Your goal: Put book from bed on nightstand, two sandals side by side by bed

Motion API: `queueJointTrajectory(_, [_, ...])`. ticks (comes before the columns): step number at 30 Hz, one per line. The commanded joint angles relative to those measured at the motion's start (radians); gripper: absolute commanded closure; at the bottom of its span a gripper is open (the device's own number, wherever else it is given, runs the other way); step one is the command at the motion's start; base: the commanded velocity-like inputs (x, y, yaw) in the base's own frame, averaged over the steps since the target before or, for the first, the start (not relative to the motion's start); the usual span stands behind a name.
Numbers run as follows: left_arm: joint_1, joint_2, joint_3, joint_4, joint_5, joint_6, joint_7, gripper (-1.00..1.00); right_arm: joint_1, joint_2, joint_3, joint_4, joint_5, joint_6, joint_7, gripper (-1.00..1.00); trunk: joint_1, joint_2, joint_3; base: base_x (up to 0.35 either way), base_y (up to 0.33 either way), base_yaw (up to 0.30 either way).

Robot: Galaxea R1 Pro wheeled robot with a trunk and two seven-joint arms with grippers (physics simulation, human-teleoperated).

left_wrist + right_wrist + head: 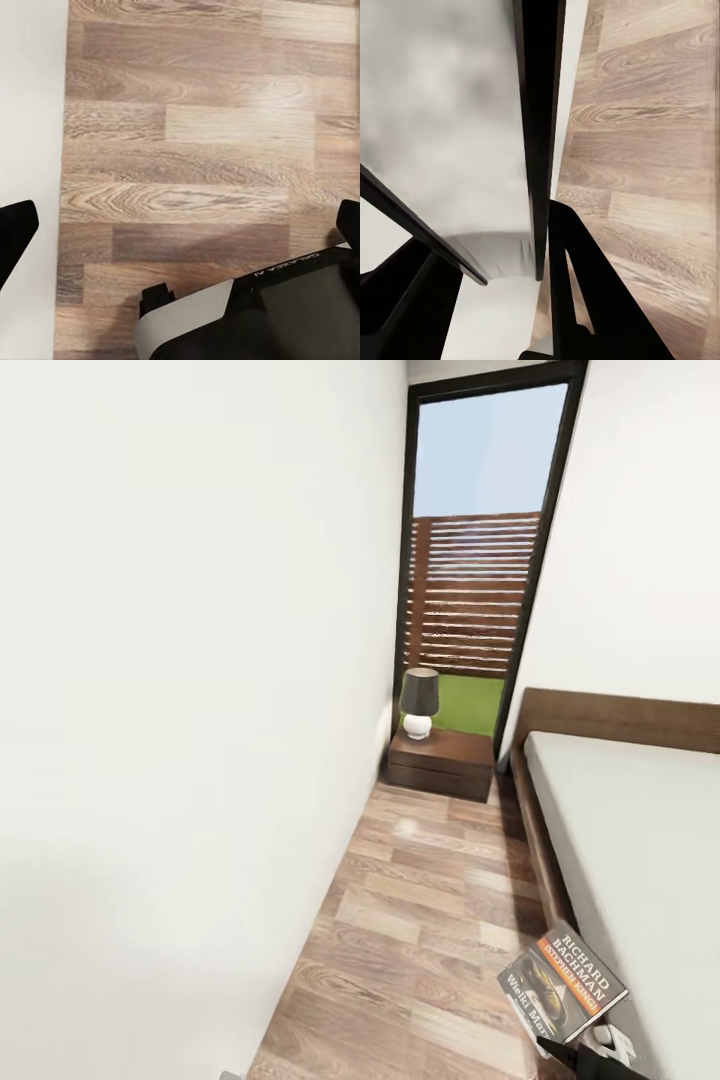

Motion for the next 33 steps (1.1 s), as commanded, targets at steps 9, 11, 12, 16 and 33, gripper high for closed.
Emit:
queueJointTrajectory(9, [-0.001,0.000,0.009,0.001,-0.009,-0.003,-0.004,-1.00,-0.001,0.000,0.007,0.000,-0.011,0.009,0.002,1.00,0.001,-0.002,-0.002,0.000,0.000,-0.198])
queueJointTrajectory(11, [-0.001,0.000,0.009,0.001,-0.009,-0.003,-0.003,-1.00,-0.001,0.000,0.007,0.000,-0.011,0.009,0.002,1.00,0.001,-0.002,-0.002,0.000,0.000,-0.198])
queueJointTrajectory(12, [-0.001,0.000,0.009,0.001,-0.009,-0.003,-0.003,-1.00,-0.001,0.000,0.007,0.000,-0.011,0.009,0.002,1.00,0.001,-0.002,-0.002,0.000,0.000,-0.198])
queueJointTrajectory(16, [-0.001,0.000,0.009,0.001,-0.009,-0.003,-0.003,-1.00,-0.001,0.000,0.007,0.000,-0.011,0.009,0.002,1.00,0.001,-0.002,-0.002,0.000,0.000,-0.198])
queueJointTrajectory(33, [-0.001,0.000,0.009,0.001,-0.009,-0.003,-0.004,-1.00,-0.001,0.000,0.007,0.000,-0.011,0.009,0.002,1.00,0.001,-0.002,-0.002,0.000,0.000,-0.198])
